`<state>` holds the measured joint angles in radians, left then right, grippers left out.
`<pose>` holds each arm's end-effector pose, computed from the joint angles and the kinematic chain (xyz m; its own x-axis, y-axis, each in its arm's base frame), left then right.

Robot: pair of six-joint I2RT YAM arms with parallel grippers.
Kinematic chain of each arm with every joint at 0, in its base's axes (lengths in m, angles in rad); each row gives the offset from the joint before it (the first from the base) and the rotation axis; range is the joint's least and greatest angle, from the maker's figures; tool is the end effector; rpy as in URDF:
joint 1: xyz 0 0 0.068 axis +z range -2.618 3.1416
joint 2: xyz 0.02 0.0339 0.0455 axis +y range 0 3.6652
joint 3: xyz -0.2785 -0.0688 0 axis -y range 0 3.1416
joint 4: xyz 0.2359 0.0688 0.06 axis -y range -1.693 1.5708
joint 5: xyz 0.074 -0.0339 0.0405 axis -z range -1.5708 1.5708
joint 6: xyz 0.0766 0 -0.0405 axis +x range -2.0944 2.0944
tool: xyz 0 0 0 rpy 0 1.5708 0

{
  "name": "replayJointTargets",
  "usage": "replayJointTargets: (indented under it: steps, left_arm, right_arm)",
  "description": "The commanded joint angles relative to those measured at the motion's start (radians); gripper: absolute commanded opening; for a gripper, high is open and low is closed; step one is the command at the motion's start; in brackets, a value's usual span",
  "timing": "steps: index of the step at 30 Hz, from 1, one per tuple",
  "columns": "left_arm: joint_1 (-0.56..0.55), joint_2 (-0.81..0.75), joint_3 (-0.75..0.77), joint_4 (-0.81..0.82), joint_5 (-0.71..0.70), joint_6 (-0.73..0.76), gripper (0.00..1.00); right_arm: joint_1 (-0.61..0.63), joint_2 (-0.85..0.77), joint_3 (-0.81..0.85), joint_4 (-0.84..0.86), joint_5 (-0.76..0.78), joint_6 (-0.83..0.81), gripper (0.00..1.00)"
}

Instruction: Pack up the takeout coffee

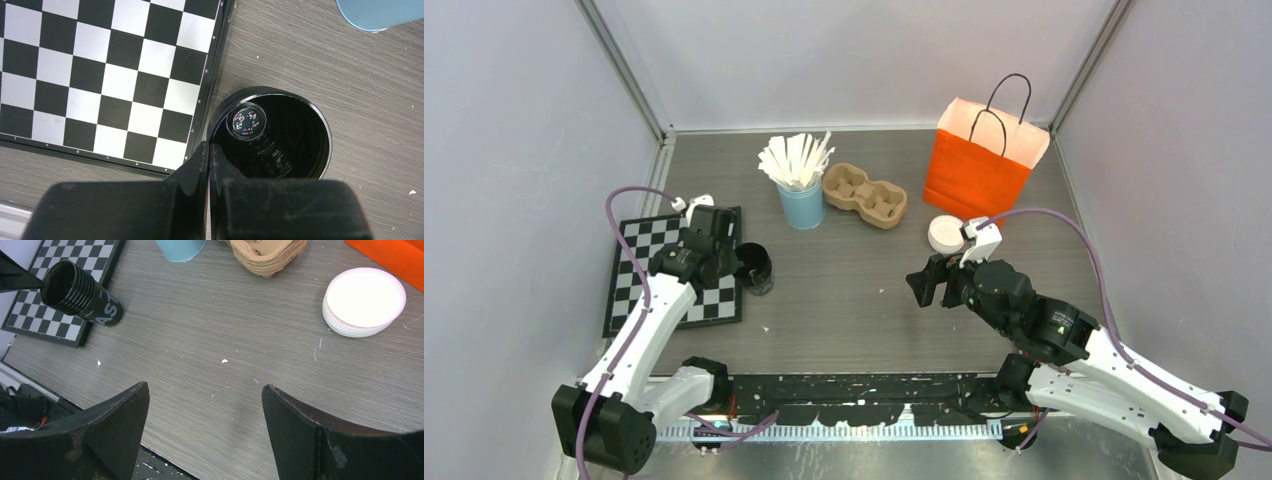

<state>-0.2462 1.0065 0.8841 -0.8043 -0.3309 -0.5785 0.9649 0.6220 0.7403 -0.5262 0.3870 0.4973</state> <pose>0.2005 -0.0247 0.2625 -0.6719 -0.3643 -0.6448 -0.3895 0.9144 -0.1108 0.1114 0.1100 0.3057 -0.4676 0.1009 -0.8782 -0.3878 0.8693 0.3063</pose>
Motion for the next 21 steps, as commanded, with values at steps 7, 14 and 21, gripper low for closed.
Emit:
replayJointTargets:
  steps: [7,14,21]
  left_arm:
    - [0.005,-0.004,0.074,-0.030,0.037,0.022,0.00]
    - [0.005,0.014,0.126,-0.061,0.054,0.043,0.00]
    - [0.005,0.008,0.144,-0.074,0.077,0.044,0.00]
  right_arm:
    - [0.001,0.019,0.001,0.034,0.025,-0.006,0.87]
    - [0.002,0.024,-0.001,0.034,0.026,-0.001,0.86]
    - [0.002,0.031,-0.005,0.036,0.027,0.011,0.85]
